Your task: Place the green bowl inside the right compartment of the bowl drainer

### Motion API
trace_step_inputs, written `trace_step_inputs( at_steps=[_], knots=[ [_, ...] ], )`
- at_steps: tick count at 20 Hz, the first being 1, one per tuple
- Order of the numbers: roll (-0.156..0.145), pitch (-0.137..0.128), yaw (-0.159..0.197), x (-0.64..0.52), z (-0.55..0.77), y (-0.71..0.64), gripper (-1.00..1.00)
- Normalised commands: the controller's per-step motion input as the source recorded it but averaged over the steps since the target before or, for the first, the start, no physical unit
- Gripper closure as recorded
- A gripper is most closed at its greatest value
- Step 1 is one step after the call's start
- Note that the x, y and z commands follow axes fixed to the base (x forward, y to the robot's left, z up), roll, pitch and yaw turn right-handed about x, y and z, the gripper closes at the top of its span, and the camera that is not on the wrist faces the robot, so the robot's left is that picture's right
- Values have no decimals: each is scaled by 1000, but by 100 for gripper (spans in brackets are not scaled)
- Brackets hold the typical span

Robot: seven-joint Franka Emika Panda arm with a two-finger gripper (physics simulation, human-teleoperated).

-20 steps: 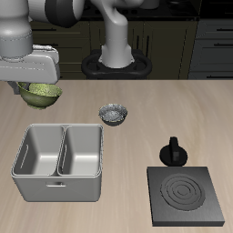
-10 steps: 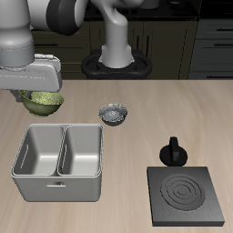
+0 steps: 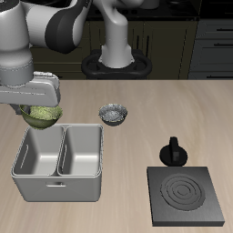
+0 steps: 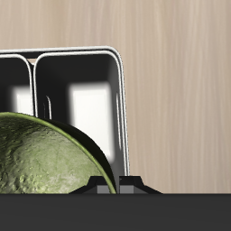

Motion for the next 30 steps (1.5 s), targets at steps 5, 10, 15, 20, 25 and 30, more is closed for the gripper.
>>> trace_step_inputs(
  at_steps=[5,10,15,20,25,30],
  knots=[
    [-16,28,6,-36,-209,-92,100],
    [-5,31,21,-21,-241,-7,100],
    [-2,24,11,-46,-179,-33,100],
    [-14,19,14,-39,-154,-48,100],
    [8,-2,52,-74,-51,76,-100],
    [18,8,12,-63,-10,35,-100]
  ],
)
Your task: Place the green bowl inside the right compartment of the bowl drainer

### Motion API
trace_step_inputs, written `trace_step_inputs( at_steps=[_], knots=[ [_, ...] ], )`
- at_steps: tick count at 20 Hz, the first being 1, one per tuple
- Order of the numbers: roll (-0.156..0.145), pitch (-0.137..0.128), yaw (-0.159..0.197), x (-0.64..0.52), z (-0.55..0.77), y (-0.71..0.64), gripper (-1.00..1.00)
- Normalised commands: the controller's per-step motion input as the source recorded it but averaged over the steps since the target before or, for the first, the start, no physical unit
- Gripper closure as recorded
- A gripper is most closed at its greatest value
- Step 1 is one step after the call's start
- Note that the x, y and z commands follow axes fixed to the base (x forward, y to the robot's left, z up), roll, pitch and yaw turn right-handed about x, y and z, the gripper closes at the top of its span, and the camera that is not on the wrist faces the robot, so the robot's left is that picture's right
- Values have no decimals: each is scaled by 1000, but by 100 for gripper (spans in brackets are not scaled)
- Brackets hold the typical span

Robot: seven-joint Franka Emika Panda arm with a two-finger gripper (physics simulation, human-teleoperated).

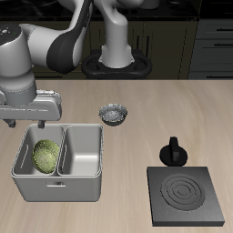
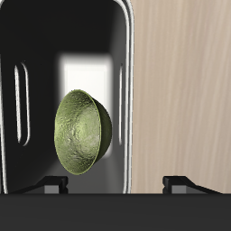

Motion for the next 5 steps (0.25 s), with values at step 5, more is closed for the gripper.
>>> trace_step_inputs(
  at_steps=[5],
  knots=[
    [15,-33,9,-125,148,149,-100]
  ],
)
